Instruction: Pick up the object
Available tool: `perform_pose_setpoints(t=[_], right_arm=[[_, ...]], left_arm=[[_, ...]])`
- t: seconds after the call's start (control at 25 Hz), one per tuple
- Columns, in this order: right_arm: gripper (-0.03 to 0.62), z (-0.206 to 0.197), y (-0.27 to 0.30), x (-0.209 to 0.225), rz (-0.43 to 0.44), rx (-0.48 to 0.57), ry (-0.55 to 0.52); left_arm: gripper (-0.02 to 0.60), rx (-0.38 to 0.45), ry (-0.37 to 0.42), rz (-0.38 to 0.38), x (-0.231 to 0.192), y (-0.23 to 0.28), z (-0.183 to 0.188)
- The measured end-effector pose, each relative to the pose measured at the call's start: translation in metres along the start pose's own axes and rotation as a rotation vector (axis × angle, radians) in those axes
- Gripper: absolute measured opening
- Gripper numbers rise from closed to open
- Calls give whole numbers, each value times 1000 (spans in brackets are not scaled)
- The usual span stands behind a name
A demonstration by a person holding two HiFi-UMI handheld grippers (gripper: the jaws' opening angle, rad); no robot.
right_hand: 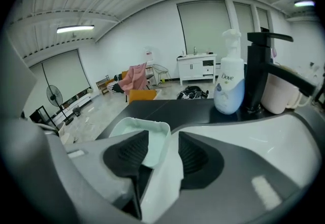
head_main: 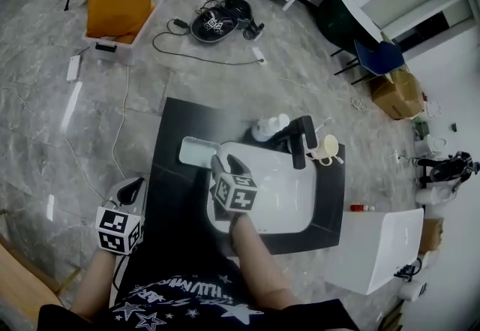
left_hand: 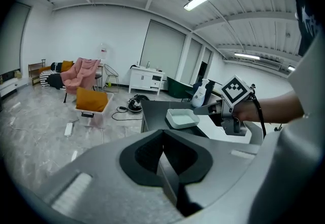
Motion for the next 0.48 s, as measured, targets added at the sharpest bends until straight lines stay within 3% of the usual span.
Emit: perform_pose_setpoints(t=[0.48], right_arm=[[47,-7,23,3,-90,-83,-55]], left_arm=[[9,-14,-14,-11,-10,12,-1]])
Point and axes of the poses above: the fingertips, and each gripper's own axes: y forward along the fingers, x to its right, z out of its top, the point moved 5 cm from there along -y, backward along the fingers, and after that the axes turned 4 degrees about x, right-handed, at the moved point
